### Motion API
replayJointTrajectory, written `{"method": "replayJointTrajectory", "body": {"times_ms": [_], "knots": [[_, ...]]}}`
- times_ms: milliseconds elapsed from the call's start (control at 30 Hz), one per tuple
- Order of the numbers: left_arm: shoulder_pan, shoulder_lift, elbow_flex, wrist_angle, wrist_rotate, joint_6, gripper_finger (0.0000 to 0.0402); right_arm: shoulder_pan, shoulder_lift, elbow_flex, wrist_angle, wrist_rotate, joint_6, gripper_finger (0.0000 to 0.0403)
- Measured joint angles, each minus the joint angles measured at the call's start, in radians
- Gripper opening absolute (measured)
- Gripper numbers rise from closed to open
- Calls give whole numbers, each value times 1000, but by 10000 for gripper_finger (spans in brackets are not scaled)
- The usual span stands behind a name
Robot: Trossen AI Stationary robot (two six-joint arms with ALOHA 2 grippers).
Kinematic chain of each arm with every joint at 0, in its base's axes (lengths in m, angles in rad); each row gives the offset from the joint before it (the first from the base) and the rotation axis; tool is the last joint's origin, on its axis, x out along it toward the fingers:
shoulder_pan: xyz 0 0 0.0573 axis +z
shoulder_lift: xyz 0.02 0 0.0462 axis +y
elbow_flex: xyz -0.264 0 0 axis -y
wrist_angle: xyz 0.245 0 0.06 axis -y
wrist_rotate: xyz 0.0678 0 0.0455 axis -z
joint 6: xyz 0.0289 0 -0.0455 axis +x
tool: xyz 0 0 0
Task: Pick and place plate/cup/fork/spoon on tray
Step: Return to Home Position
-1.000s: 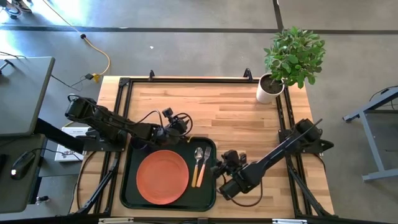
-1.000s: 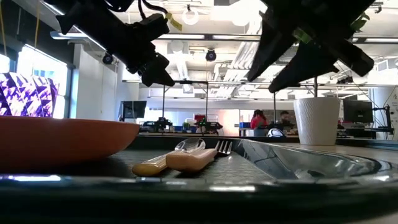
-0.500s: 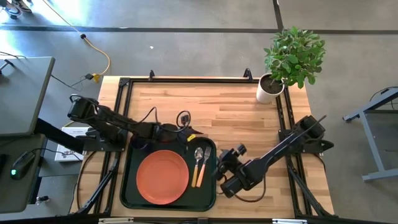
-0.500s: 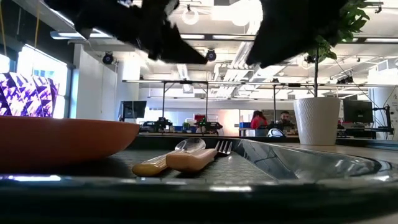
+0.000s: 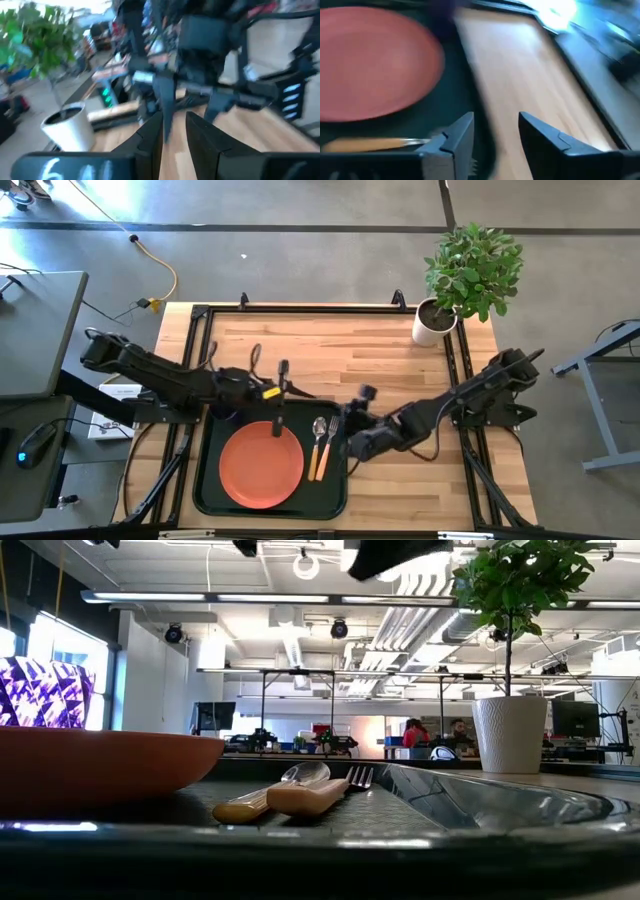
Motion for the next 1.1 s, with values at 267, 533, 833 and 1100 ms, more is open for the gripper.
{"method": "replayJointTrajectory", "body": {"times_ms": [267,533,833,1100], "knots": [[-1,-202,-215,183,44,-9,74,-34,-25,0,236,-327,-479,89],[0,-385,-373,202,43,-3,74,-109,-265,-257,599,-540,-664,14],[48,-506,-407,177,44,-46,74,-287,-677,-708,893,-436,-563,11],[100,-536,-407,182,62,-58,74,-309,-996,-923,898,-826,-485,12]]}}
